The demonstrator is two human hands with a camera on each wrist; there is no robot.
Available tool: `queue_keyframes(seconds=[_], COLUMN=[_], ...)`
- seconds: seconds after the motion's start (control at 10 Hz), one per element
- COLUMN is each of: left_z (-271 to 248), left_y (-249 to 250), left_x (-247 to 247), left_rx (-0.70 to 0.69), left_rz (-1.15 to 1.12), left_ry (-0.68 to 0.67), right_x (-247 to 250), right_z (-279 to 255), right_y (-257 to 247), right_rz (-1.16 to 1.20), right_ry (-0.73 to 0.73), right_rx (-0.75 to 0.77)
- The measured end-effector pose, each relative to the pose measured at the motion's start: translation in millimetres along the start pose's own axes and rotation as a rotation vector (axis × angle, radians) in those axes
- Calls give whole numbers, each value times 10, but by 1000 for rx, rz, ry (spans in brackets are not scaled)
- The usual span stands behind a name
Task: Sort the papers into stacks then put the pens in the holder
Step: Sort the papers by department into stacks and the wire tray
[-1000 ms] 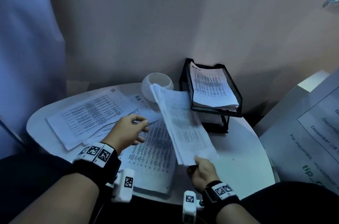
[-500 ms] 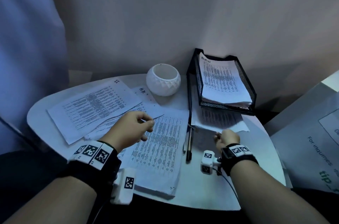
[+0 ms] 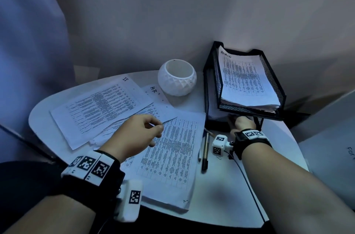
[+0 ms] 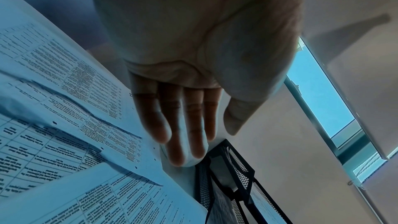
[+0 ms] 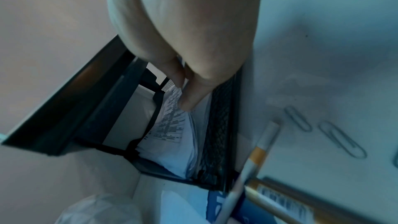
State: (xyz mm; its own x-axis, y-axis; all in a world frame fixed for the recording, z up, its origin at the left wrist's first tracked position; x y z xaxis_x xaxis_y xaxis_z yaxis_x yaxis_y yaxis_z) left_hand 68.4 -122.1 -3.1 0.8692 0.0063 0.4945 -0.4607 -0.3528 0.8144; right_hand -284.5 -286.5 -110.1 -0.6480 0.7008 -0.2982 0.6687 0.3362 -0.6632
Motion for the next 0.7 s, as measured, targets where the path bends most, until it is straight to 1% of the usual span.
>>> queue_keyframes(seconds=[0.1, 0.2, 0.3, 0.4, 0.5, 0.6, 0.7], left_z=[22, 41, 40, 22, -5, -55, -108], left_y=[-13, -14, 3, 25, 42, 62, 77], left_x=[-2, 17, 48, 85, 127, 163, 197], left_rx=[2, 2, -11, -30, -41, -51, -64], left_rz=[11, 15, 16, 19, 14, 14, 22], left_ry=[1, 11, 18, 34, 51, 61, 62], right_x=[-73, -76, -28, -80, -104, -34, 55], right_z=[32, -147, -384, -532, -718, -847, -981], right_y=[56, 41, 253, 455, 700, 902, 1039], right_rz=[28, -329, -440, -827, -1140, -1331, -1353], right_ry=[-56, -113, -98, -141, -234, -265, -276], right_rx=[44, 193, 183, 324, 427, 473, 456])
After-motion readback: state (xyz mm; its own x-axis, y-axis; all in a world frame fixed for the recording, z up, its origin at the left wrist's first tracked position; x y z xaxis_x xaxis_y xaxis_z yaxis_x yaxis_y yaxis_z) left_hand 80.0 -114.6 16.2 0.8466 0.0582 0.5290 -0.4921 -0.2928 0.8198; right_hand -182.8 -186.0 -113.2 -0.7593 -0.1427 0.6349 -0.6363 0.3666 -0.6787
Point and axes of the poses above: each hand's wrist, its own z-axis towards the middle knuckle, its own x-axis out of the back of the hand, y = z × x, the point moved 10 cm from there along z, towards the middle knuckle, and after that the axes turned 8 degrees about z, right-handed, at the moved point
